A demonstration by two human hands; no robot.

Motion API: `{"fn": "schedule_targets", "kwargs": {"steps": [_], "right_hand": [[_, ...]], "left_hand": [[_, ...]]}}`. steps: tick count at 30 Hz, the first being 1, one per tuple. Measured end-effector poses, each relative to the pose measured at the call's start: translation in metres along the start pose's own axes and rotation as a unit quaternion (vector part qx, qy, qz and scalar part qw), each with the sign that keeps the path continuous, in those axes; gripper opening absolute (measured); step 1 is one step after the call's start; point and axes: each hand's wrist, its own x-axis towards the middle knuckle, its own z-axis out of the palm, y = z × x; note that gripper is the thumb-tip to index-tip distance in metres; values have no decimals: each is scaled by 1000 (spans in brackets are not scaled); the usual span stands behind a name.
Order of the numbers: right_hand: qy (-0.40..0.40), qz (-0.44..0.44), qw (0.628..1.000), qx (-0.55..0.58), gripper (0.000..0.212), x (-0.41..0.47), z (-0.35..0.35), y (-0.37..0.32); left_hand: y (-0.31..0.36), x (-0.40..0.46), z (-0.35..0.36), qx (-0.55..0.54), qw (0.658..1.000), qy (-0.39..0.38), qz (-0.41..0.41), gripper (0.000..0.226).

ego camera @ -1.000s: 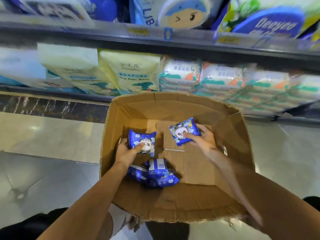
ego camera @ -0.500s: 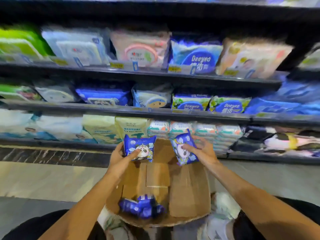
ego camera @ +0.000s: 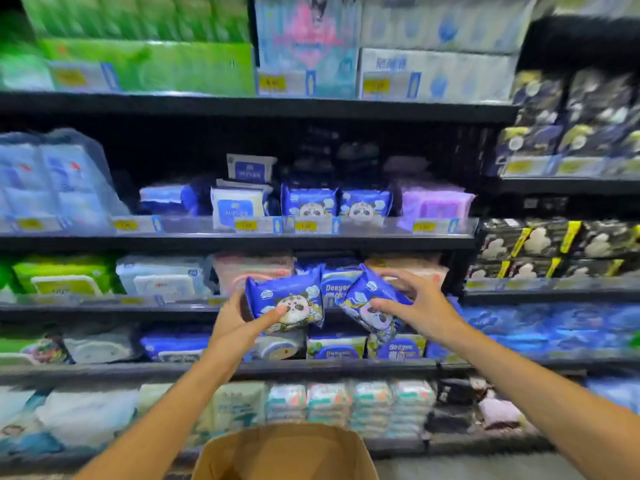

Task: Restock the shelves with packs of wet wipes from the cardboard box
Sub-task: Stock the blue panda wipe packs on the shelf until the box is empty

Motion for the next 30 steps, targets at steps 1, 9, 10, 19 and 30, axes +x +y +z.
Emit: {"fn": "schedule_targets", "kwargs": {"steps": [1,9,10,19,30], "right_hand": [[7,-19,1000,-10,49,8,-10,-11],[61,-116,988,-76,51,81,-64,-65],[61,-127,986,-84,50,91,-67,-69],[37,-162,964,-209,49,171,-66,-84],[-53,-163,927,-333,50,215,-49,-71]], "left_hand": [[15,8,4,-4,1000,0,15,55],[106,82,21,56,992,-11,115,38],[113,92,23,62,991,-7,119,37],[133,142,19,99,985,49,130,43],[124,167,14,112,983,56,132,42]]}}
